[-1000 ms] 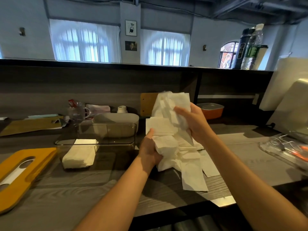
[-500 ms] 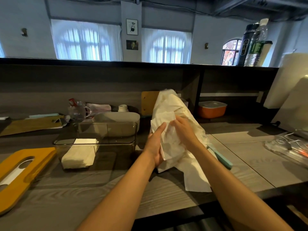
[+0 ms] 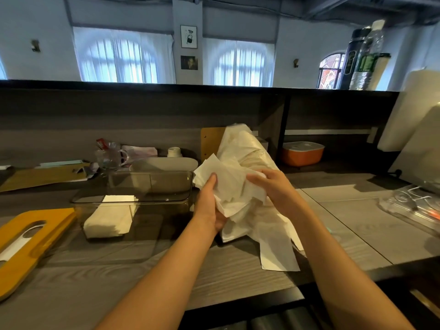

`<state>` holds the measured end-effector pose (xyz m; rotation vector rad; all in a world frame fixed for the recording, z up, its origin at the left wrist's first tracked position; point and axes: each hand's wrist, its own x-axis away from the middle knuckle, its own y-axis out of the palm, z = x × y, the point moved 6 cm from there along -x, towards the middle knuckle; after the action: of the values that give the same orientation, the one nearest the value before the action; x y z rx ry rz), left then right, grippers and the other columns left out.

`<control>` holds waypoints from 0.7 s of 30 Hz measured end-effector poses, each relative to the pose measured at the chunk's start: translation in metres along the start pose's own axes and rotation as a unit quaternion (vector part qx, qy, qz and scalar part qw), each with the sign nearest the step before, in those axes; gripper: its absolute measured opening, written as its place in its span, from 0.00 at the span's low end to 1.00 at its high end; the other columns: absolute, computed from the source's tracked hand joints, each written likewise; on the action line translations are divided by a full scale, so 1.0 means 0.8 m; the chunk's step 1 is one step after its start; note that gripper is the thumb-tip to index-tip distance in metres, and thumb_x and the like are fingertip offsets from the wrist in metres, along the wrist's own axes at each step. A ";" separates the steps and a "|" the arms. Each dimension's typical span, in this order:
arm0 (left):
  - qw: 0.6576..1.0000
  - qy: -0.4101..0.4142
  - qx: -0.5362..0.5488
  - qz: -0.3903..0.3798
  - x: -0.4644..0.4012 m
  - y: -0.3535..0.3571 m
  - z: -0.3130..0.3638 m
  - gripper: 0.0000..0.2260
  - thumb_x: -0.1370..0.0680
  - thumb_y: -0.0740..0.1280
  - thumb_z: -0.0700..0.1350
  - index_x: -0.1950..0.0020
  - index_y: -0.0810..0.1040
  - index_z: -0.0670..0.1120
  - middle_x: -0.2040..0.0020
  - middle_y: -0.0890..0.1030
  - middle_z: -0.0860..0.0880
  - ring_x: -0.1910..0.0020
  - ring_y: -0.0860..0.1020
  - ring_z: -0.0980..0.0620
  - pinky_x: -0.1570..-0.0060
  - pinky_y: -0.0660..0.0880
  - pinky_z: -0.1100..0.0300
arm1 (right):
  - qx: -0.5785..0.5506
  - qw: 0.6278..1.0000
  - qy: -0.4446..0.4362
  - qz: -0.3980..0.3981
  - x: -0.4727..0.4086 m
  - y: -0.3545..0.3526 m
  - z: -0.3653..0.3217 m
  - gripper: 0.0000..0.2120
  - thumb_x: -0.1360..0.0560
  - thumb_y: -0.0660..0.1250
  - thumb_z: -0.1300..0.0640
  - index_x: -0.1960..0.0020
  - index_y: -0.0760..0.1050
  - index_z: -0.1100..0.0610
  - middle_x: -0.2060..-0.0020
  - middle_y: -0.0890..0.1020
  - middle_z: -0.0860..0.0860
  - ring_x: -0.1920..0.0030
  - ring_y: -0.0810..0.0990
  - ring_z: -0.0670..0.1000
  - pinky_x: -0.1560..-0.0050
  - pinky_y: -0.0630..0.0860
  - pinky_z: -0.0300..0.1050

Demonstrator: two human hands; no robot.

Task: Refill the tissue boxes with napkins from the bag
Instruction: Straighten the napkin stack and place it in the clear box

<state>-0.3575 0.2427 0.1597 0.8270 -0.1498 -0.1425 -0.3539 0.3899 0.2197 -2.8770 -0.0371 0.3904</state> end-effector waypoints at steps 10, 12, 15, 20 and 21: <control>0.996 -0.015 -0.056 0.070 0.004 -0.007 -0.004 0.20 0.23 0.70 0.51 0.32 0.74 0.49 0.42 0.82 0.40 0.45 0.81 0.36 0.51 0.80 0.38 | -0.187 0.975 -0.039 0.115 0.013 -0.016 -0.016 0.09 0.24 0.70 0.55 0.44 0.78 0.50 0.47 0.81 0.52 0.45 0.80 0.55 0.49 0.82 0.47; 0.997 -0.006 -0.058 0.050 0.011 0.007 -0.002 0.20 0.18 0.61 0.56 0.31 0.72 0.45 0.44 0.81 0.40 0.47 0.81 0.41 0.52 0.80 0.46 | -0.205 0.973 -0.061 0.088 0.011 -0.006 -0.035 0.13 0.23 0.69 0.53 0.39 0.78 0.52 0.44 0.81 0.52 0.43 0.80 0.54 0.45 0.81 0.49; 1.000 0.004 0.002 0.026 0.010 0.012 -0.002 0.24 0.17 0.53 0.61 0.30 0.70 0.47 0.44 0.79 0.43 0.49 0.78 0.43 0.55 0.74 0.48 | -0.195 0.974 -0.095 0.061 0.000 0.012 -0.062 0.13 0.22 0.68 0.54 0.38 0.77 0.50 0.42 0.80 0.50 0.43 0.80 0.51 0.44 0.80 0.46; 0.998 0.026 -0.051 0.032 0.003 -0.003 -0.008 0.26 0.22 0.60 0.66 0.32 0.76 0.51 0.40 0.82 0.41 0.40 0.80 0.38 0.39 0.75 0.39 | 0.138 0.979 -0.099 0.112 -0.018 0.038 -0.035 0.13 0.22 0.68 0.56 0.37 0.78 0.54 0.40 0.79 0.51 0.42 0.78 0.50 0.50 0.77 0.35; 0.996 0.023 -0.071 0.039 0.004 -0.001 -0.008 0.25 0.23 0.64 0.63 0.32 0.76 0.50 0.41 0.83 0.41 0.41 0.80 0.38 0.39 0.75 0.38 | 0.167 0.975 -0.103 0.105 -0.018 0.041 -0.024 0.14 0.22 0.68 0.57 0.37 0.78 0.55 0.40 0.79 0.51 0.41 0.77 0.49 0.51 0.74 0.32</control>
<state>-0.3536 0.2465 0.1549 0.6803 -0.1266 -0.0605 -0.3628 0.3529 0.2338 -2.5044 0.2731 0.6661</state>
